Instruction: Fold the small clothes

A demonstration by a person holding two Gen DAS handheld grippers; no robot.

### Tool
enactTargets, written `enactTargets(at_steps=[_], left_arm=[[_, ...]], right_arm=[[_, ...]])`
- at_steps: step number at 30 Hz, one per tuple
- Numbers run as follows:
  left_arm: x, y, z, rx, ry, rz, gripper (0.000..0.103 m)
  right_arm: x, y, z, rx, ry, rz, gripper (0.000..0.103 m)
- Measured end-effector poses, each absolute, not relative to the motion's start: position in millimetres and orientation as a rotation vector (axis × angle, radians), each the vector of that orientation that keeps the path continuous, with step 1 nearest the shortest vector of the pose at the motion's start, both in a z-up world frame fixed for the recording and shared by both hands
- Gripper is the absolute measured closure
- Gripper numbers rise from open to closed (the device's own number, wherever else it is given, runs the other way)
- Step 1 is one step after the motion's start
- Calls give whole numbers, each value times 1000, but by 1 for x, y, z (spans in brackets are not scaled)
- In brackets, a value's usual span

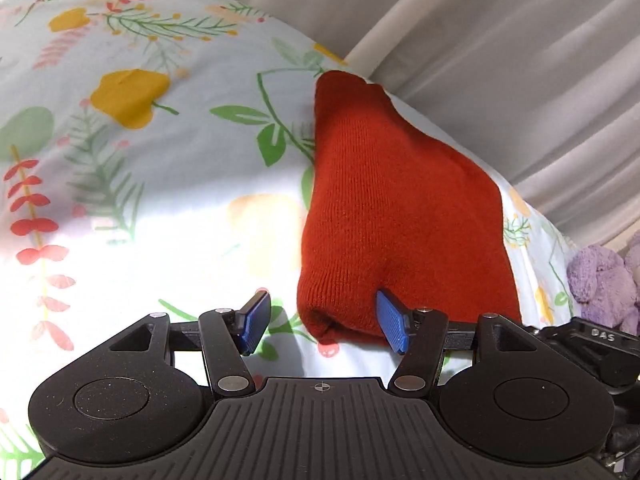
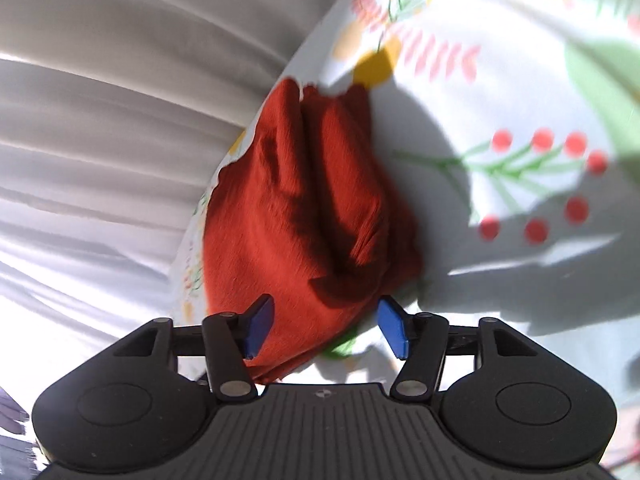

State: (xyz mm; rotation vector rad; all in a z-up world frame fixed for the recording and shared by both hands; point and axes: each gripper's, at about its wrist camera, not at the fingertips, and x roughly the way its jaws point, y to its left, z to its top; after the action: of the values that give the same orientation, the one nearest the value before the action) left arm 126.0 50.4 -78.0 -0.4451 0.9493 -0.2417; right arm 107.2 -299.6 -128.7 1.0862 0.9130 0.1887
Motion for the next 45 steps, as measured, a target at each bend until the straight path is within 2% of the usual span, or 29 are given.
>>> enactTargets(at_steps=[1,2,6,9,13,17,18,19,20,21,25,27,28,29,31,33,35,45], left_arm=[[125,49,-76,-423,938,-239,38],[125,47,-76,-399,933,-235,34],[127,45,-87,-389,942,-198,33],[118,46,-75,-380,944,-180,36],[113,51,-49,-333,826,-119,36],[132,41,-57,-304,860,-113,33],[135,37,-62,-281,867,-100,29],[134,34,-67,-248,858,-84,19],[133,33,-70,-210,843,-65,11],[131,32,-71,-175,839,-51,9],[119,39,-62,-186,889,-46,10],[112,37,-54,-180,918,-39,7],[109,33,-52,-168,927,-39,4],[106,29,-49,-150,932,-40,3],[104,19,-46,-100,957,-37,2],[106,11,-45,-45,998,-32,2],[107,8,-44,-22,1014,-15,2],[108,2,-41,-23,1034,-21,1]], right_arm=[[109,-298,-129,1065,918,161,85],[110,-297,-130,1044,919,133,89],[104,-291,-130,924,890,101,93],[100,-282,-120,828,894,84,94],[82,-267,-84,574,837,5,75],[81,-260,-71,485,796,5,75],[85,-259,-74,475,817,-9,75],[93,-256,-81,446,846,-24,75],[95,-254,-87,419,871,-38,66],[97,-253,-92,417,886,-49,61],[89,-248,-91,380,946,-46,60],[83,-241,-87,349,994,-20,59],[79,-235,-85,327,1015,1,51],[76,-229,-83,302,1028,23,35],[73,-216,-76,241,1036,49,18],[73,-201,-67,182,1033,62,15],[75,-190,-59,140,1040,55,7],[88,-179,-42,111,1063,-9,4]])
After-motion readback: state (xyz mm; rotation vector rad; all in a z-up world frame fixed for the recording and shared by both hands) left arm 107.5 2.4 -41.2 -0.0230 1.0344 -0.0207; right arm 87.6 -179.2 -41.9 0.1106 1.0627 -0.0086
